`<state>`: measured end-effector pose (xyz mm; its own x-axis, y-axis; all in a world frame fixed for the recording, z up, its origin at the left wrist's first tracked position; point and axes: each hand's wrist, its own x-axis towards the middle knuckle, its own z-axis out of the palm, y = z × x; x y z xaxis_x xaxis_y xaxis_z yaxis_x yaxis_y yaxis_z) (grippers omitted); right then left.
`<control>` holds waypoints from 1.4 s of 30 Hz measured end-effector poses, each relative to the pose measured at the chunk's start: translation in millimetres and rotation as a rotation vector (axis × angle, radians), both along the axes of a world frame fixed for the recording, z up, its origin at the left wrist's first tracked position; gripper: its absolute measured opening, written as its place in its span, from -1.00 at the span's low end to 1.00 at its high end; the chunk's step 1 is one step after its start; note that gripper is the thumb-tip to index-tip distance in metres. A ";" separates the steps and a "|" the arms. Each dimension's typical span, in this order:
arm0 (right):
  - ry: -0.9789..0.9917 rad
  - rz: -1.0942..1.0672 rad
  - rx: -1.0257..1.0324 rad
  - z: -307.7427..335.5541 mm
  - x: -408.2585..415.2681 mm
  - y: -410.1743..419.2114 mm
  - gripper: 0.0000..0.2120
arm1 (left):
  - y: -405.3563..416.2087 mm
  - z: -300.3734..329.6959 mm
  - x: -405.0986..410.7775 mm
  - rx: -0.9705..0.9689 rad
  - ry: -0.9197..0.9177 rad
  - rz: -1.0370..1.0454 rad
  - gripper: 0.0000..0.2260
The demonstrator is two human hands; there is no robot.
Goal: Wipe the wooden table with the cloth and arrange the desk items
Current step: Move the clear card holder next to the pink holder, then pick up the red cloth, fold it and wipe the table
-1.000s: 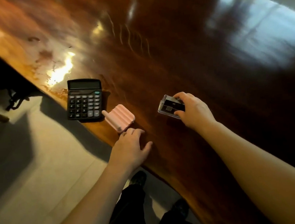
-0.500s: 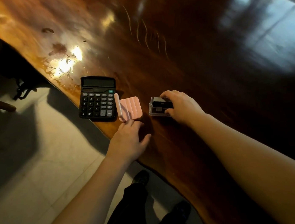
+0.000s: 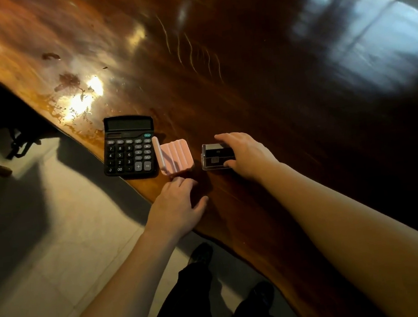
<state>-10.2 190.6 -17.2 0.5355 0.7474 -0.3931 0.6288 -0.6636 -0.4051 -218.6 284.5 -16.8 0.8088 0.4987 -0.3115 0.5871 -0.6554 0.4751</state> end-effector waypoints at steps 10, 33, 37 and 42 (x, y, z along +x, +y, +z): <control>-0.072 -0.248 0.116 52.8 -16.3 -65.0 -0.24 | -10.2 13.0 8.7 -0.026 -0.043 -0.197 -0.57; -0.217 -1.037 0.252 108.0 -158.5 -348.7 -0.29 | -190.7 74.1 77.6 -0.075 -0.138 -0.838 -0.39; -0.258 -1.150 0.284 117.2 -196.0 -408.4 -0.30 | -257.7 93.0 73.1 -0.072 -0.170 -0.955 -0.40; -0.344 -1.299 0.321 140.1 -251.2 -491.1 -0.34 | -355.3 117.8 57.4 -0.107 -0.252 -1.106 -0.43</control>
